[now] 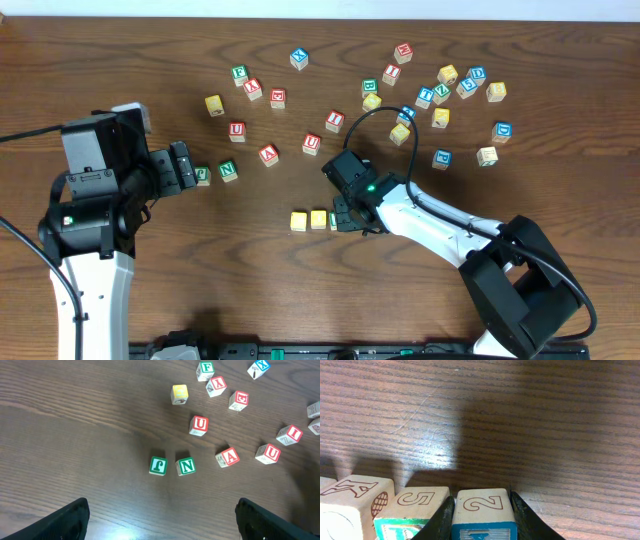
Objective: Spell out CORL
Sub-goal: 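Lower the L block beside the R block and align it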
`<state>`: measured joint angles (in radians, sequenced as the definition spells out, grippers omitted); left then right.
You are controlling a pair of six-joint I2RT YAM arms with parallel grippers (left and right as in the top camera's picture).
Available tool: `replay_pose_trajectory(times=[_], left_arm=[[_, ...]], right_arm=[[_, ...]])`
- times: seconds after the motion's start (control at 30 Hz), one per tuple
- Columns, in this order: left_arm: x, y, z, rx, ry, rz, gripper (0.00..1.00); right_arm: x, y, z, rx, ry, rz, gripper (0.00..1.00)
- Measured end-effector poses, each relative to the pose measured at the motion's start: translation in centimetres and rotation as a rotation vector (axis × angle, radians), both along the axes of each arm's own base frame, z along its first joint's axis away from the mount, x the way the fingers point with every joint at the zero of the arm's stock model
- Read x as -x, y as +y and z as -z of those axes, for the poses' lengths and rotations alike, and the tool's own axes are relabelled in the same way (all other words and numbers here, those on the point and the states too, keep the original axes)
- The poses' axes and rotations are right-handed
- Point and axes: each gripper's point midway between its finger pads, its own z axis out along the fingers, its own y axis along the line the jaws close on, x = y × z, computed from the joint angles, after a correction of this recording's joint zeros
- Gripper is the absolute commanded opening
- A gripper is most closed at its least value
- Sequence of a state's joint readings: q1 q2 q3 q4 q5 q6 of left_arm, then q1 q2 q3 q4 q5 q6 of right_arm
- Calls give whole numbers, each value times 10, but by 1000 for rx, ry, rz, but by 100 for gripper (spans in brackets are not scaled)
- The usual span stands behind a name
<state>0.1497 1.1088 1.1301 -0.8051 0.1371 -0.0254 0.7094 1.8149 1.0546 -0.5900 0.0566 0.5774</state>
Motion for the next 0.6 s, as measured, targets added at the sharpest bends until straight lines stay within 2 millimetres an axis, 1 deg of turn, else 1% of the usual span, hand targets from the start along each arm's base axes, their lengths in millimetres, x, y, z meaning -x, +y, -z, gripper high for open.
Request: replay_pose_trajectory(times=[0.13,0.17,0.2,0.23,0.33,0.6], left_arm=[[0,0,0,0,0,0,92],[0,0,0,0,0,0,92],[0,0,0,0,0,0,92],[0,0,0,0,0,0,92],[0,0,0,0,0,0,92],[0,0,0,0,0,0,92]], right_arm=[[0,0,0,1,0,0,27],[0,-1,0,4,1,1,29],[1,-1,0,5,2,1,33],[1,-2,1,7,5,5,34],[4,-4,4,20,20,16,34],[3,-5,4,21,18,20,35]])
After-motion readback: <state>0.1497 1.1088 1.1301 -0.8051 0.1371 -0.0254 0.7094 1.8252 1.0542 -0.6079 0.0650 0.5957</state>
